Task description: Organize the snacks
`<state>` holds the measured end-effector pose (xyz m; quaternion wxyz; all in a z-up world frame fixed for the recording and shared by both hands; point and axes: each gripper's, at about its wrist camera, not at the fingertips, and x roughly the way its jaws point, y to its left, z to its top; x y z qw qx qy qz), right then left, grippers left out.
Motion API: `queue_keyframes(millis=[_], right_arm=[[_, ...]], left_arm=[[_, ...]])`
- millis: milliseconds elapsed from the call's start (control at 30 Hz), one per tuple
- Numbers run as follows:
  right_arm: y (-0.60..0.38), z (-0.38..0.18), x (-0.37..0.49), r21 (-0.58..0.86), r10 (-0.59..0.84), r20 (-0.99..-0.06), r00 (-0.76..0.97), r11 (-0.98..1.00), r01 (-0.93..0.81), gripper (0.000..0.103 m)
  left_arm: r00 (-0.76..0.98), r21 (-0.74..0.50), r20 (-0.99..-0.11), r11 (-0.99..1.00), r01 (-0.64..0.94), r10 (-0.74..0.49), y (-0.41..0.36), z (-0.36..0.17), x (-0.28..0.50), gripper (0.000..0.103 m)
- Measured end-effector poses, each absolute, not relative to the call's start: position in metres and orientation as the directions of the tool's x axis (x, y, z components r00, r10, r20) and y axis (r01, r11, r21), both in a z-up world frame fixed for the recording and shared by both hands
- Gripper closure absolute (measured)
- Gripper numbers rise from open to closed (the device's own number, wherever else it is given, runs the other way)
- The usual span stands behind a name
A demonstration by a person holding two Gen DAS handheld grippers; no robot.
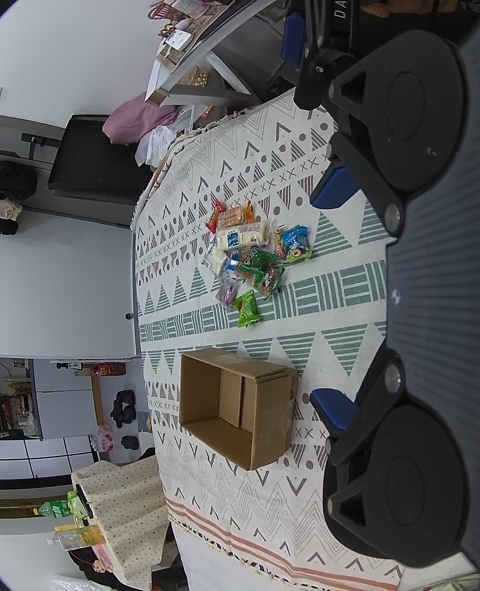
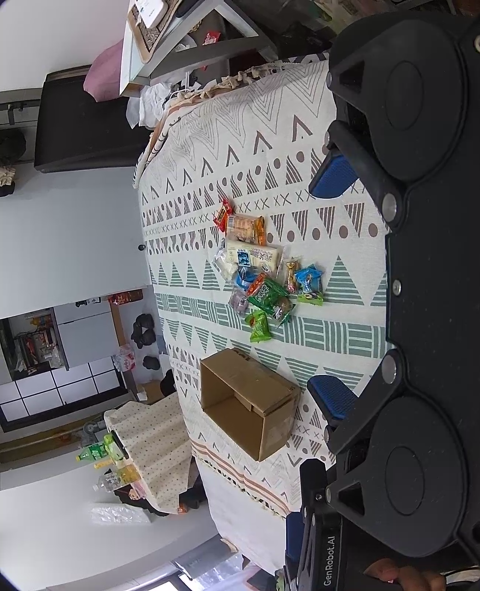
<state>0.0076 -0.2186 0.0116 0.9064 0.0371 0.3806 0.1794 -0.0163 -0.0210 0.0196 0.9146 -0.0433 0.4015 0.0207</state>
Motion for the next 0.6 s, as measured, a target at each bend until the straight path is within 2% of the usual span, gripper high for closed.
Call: queue_keyframes(millis=[600], right_arm=[[-0.219,-0.007,0.025,0.191,0.348,-0.7,0.624,0.933,-0.306,0.0]], left_arm=[[0.64,-0.07,-0.768,0.994,-0.085,0.0,-0.029,-0.001,0.014,0.0]])
